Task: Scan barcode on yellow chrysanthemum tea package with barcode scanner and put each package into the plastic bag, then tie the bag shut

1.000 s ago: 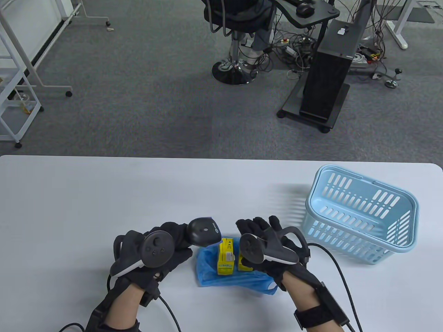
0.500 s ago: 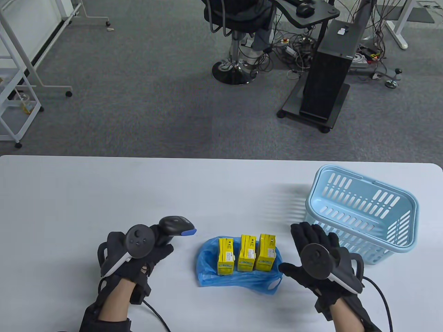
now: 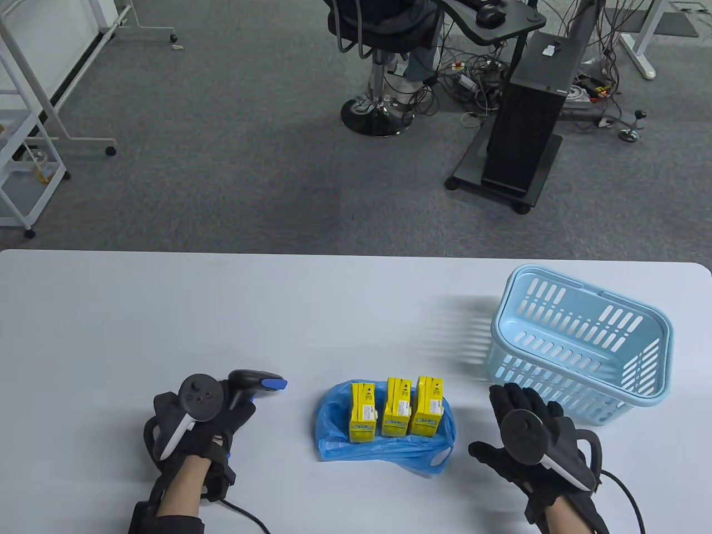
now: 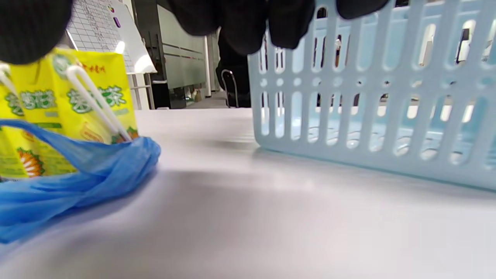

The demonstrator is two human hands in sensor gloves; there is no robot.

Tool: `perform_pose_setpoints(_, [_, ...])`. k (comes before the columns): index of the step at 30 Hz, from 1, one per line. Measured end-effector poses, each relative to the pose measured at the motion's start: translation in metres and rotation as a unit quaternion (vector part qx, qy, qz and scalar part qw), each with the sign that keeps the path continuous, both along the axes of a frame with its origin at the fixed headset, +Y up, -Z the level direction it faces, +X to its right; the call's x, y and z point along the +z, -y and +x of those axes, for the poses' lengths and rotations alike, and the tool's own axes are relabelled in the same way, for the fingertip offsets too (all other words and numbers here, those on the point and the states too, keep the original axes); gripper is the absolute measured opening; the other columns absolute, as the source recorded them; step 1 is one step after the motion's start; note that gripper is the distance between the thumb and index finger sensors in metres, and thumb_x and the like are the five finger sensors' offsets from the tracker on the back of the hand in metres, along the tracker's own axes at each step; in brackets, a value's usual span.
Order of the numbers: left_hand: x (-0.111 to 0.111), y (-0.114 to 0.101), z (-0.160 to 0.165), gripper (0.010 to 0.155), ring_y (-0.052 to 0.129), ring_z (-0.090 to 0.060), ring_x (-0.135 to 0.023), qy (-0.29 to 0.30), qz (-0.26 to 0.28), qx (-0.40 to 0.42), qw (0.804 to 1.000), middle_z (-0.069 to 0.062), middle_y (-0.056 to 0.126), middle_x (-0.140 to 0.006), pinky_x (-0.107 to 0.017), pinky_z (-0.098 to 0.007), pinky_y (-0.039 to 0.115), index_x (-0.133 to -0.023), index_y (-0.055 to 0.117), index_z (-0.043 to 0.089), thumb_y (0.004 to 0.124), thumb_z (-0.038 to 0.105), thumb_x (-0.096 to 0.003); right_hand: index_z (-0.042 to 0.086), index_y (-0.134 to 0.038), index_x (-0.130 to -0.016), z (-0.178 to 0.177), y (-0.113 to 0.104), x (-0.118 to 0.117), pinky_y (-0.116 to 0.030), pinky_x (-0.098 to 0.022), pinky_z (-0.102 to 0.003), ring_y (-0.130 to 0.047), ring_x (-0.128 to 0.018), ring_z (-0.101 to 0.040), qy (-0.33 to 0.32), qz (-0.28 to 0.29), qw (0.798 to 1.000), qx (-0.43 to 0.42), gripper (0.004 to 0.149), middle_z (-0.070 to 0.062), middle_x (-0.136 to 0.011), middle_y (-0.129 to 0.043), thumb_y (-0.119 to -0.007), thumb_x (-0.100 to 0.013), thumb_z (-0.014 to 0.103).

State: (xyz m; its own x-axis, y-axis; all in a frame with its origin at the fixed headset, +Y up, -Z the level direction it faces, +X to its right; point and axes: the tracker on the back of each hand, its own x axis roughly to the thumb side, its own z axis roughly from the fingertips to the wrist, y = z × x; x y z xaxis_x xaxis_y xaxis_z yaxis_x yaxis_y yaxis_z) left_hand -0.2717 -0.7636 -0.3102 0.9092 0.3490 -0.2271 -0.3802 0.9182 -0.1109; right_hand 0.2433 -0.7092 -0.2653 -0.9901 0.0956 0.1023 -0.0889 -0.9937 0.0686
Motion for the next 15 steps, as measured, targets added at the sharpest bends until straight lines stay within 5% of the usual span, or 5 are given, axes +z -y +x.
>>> perform_pose_setpoints(15, [0.002,0.004,-0.001,0.080,0.109,-0.026,-0.059,-0.052,-0.014,-0.111,0.992,-0.013,0.097,-0.081,-0.043,-0.042,0.089,-0.100,0.075,0.008,0.083,0.061,-0.0421,0.014,-0.043,-0.111,-0.005,0.015,-0.003,-0.040,-0.071,-0.070,-0.048,-0.105,-0.043,-0.002,-0.035,0.999,0.020,0.103,-0.017,-0.113,-0.045,-0.075,-0.028,0.067])
